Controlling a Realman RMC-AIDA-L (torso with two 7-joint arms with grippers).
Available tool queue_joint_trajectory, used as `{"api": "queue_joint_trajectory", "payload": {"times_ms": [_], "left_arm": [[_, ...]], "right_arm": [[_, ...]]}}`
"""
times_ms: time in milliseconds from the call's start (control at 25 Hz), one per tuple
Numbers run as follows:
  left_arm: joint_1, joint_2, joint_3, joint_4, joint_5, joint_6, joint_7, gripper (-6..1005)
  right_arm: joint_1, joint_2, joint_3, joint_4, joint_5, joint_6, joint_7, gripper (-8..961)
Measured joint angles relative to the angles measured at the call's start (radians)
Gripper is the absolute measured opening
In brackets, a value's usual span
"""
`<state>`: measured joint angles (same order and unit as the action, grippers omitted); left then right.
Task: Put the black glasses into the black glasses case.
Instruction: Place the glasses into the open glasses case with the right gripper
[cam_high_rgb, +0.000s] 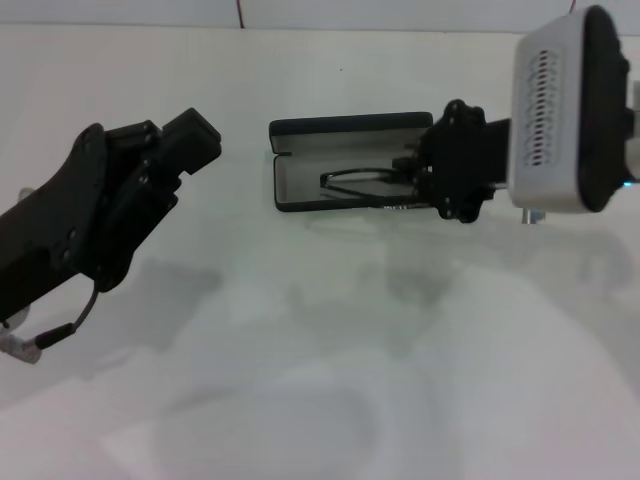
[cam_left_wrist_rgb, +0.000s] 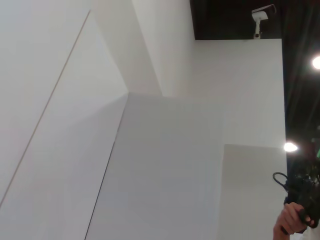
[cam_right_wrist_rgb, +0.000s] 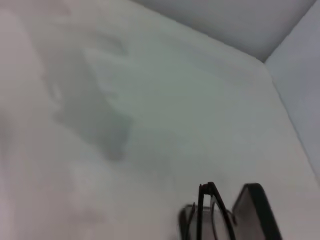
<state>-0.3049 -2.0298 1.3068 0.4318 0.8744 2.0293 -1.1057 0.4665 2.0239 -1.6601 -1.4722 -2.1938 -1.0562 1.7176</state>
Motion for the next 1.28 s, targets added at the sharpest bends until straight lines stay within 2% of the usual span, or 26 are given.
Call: {"api": "queue_joint_trajectory", "payload": {"times_ms": [240,600,880,1280], "left_arm": [[0.000,-0.004,0.000,-0.008,-0.002,-0.002,0.001,47],[-0.003,-0.007,0.000,-0.011,-0.002,-0.005,0.003,47],[-0.008,-0.007,0.000,-0.021,-0.002,-0.005,0.009,47],[-0.010,-0.008,0.000,-0.022,0.001,-0.005,0.012,47]], "right_arm": [[0.035,0.001,-0.079,0.036,-0.107,0.103,0.007,68],[0.055,0.003,-0.265,0.160,-0.199,0.376,0.008,69],[0.054,0.004,-0.322,0.214,-0.221,0.522,0.010,70],[0.050,0.004,-0.345,0.249,-0.220,0.609,0.011,71]]}}
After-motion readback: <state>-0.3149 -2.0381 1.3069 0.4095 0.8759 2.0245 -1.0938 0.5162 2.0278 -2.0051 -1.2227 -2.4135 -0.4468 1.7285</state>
